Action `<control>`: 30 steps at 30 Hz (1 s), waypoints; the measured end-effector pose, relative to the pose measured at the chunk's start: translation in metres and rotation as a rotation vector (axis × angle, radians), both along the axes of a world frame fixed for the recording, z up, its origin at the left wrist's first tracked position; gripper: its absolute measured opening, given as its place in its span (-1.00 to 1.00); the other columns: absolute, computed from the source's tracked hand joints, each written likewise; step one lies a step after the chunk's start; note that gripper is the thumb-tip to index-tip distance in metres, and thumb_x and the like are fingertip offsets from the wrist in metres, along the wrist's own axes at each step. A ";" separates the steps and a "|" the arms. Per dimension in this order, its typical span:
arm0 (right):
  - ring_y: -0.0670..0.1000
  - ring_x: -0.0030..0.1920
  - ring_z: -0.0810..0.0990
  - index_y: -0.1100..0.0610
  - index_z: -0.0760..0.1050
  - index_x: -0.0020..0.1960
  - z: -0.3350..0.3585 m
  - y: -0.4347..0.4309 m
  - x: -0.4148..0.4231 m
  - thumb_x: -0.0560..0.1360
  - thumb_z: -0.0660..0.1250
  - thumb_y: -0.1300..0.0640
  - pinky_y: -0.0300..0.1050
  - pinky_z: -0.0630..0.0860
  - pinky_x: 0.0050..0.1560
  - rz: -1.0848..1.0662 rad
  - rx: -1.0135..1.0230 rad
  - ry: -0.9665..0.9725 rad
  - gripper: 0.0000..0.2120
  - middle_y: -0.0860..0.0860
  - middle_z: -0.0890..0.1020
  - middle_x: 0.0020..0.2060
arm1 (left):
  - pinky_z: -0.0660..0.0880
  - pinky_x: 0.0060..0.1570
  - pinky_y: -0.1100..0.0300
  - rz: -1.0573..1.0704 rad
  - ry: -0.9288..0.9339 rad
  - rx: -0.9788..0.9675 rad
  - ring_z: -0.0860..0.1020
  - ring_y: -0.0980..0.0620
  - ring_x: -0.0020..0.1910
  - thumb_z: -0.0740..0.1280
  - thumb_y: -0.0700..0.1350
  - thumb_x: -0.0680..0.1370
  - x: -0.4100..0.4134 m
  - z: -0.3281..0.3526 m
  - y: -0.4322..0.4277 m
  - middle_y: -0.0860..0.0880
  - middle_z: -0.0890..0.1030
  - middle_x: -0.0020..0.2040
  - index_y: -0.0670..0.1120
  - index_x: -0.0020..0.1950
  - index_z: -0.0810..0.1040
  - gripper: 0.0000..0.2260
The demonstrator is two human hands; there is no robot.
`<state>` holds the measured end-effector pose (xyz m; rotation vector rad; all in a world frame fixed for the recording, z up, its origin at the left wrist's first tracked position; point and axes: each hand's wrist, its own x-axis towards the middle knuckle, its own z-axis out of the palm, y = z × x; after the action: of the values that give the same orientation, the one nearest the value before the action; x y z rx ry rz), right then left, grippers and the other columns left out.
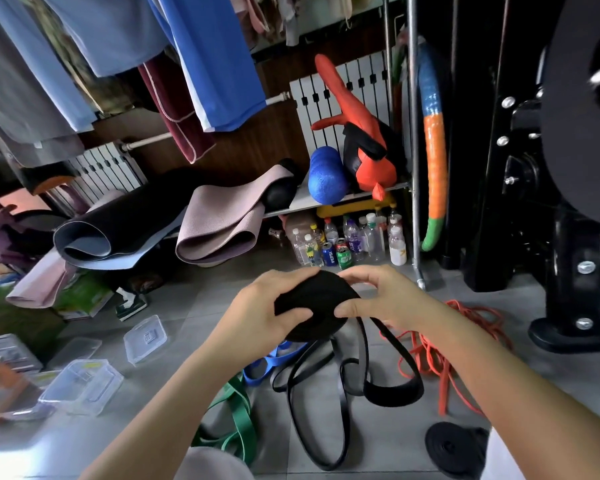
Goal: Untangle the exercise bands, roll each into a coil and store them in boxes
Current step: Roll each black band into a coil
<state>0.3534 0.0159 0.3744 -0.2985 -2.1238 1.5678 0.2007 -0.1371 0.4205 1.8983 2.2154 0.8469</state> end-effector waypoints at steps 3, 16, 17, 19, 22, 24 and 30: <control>-0.28 0.02 0.59 -0.07 0.53 0.01 0.001 0.009 0.005 0.30 0.52 0.28 -0.44 0.42 0.09 0.007 -0.013 -0.034 -0.60 -0.17 0.64 -0.03 | 0.40 0.18 0.30 0.071 -0.239 0.113 0.52 0.22 0.13 0.46 -0.22 0.43 -0.004 0.000 0.002 0.21 0.56 0.12 0.53 0.14 0.39 -0.36; -0.07 0.00 0.66 0.03 0.55 0.05 -0.023 0.002 -0.004 0.35 0.44 0.38 -0.26 0.56 -0.03 -0.154 -0.330 0.150 -0.63 -0.05 0.71 -0.10 | 0.60 -0.13 -0.11 0.013 -1.060 0.324 0.62 -0.08 0.09 0.50 -0.19 0.37 0.001 -0.046 0.016 -0.04 0.63 0.11 0.19 0.18 0.54 -0.53; -0.03 0.01 0.66 0.05 0.56 0.07 -0.029 0.002 -0.002 0.35 0.44 0.37 -0.23 0.57 0.00 -0.174 -0.337 0.136 -0.64 -0.02 0.71 -0.07 | 0.61 -0.15 -0.05 0.006 -1.019 0.270 0.62 -0.05 0.08 0.48 -0.18 0.38 0.000 -0.050 0.019 -0.03 0.62 0.11 0.20 0.18 0.51 -0.54; -0.02 0.01 0.66 0.08 0.56 0.10 -0.036 0.005 -0.001 0.35 0.45 0.37 -0.21 0.57 0.05 -0.187 -0.305 0.086 -0.63 0.00 0.70 -0.05 | 0.60 -0.11 0.10 0.028 -0.823 0.159 0.61 0.03 0.07 0.46 -0.18 0.40 -0.007 -0.057 0.025 -0.01 0.59 0.12 0.22 0.14 0.43 -0.56; -0.12 -0.02 0.65 -0.01 0.54 0.05 -0.037 0.010 -0.010 0.33 0.49 0.34 -0.26 0.54 0.08 -0.188 -0.188 -0.024 -0.61 -0.06 0.67 -0.03 | 0.54 0.04 0.18 0.143 -0.466 0.045 0.51 0.17 0.14 0.51 -0.08 0.35 -0.021 -0.062 0.031 0.18 0.46 0.18 0.34 0.13 0.28 -0.44; -0.14 -0.03 0.65 -0.06 0.54 0.03 -0.040 0.013 -0.018 0.33 0.50 0.33 -0.30 0.54 0.05 -0.171 -0.159 -0.061 -0.61 -0.09 0.67 -0.04 | 0.47 0.06 0.22 0.097 -0.207 -0.013 0.44 0.22 0.16 0.49 0.03 0.34 -0.027 -0.066 0.030 0.27 0.34 0.21 0.49 0.26 0.13 -0.28; -0.20 -0.02 0.63 -0.14 0.54 0.02 -0.049 0.022 -0.032 0.29 0.54 0.23 -0.32 0.55 0.00 -0.201 -0.066 -0.121 -0.59 -0.15 0.68 -0.10 | 0.38 -0.02 0.29 0.026 0.103 -0.010 0.46 0.09 0.17 0.40 0.02 0.45 -0.032 -0.080 0.038 0.16 0.37 0.28 0.33 0.38 0.16 -0.38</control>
<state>0.3216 0.0377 0.3256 -0.6234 -2.0602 1.5377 0.1689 -0.0993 0.3406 1.9545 2.3031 0.7565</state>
